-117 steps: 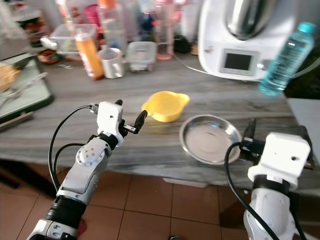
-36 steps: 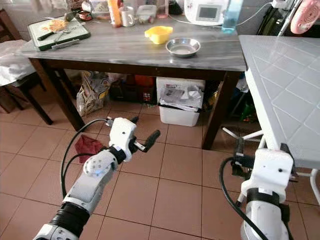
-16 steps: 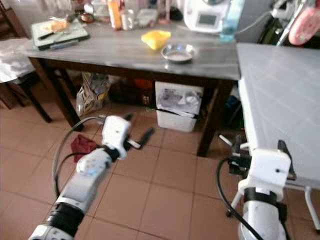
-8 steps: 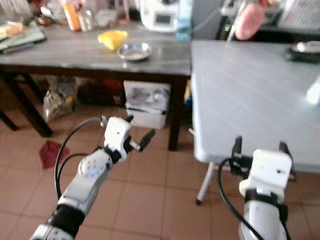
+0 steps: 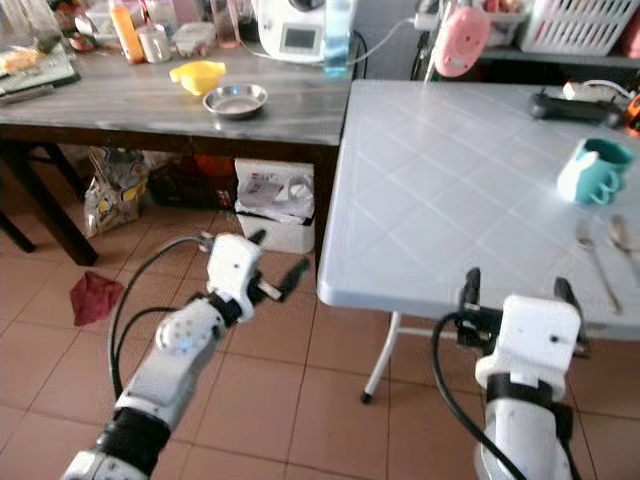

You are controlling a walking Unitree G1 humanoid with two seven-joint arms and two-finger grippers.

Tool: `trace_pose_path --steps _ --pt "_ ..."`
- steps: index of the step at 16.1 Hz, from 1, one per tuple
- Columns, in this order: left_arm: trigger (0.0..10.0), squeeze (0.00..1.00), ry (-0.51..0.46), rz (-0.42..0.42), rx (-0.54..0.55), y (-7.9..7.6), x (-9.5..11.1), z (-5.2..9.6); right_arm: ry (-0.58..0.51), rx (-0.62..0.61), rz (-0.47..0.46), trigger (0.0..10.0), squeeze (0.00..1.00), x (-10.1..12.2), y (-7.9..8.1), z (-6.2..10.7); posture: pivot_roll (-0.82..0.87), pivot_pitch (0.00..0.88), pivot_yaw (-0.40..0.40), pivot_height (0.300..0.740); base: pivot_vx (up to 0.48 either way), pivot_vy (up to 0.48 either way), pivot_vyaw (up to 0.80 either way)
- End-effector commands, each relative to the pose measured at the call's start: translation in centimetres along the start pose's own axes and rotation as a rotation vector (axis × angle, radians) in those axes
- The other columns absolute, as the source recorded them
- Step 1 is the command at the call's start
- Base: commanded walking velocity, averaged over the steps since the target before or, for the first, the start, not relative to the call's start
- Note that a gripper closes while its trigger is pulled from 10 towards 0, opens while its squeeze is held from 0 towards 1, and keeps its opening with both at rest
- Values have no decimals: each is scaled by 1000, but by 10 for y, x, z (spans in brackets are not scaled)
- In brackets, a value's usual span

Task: Setting the table

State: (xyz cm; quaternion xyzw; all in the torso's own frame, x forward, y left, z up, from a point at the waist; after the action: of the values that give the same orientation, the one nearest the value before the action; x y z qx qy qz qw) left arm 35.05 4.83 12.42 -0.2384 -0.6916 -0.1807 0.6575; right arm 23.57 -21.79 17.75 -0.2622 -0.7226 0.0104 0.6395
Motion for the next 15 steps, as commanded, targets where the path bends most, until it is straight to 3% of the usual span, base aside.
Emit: trace_pose_path --steps 1,15 --pt "10000 0 -7 0 -26 -9 3 -5 -6 -5 31 10000 0 2 -3 0 -91 98 41 740 0 -345 0" --pt "10000 0 -6 8 -40 -16 3 -10 18 -33 15 10000 0 -2 -5 1 -98 104 54 740 0 -343 0"
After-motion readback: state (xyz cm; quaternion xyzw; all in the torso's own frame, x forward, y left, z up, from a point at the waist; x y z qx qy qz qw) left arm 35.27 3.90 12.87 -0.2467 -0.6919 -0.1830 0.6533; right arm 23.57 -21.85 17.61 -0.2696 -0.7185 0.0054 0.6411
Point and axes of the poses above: a point about 5 cm out from each wrist's last joint towards the gripper, its own z axis pointing back from the gripper into the wrist, its own x axis along the axis of the wrist's last joint, y = z × x, the point moved 4 cm from there along -z, pointing out of the wrist towards the gripper, and after that the axes turned 10 degrees about z, right-handed, at the moved point
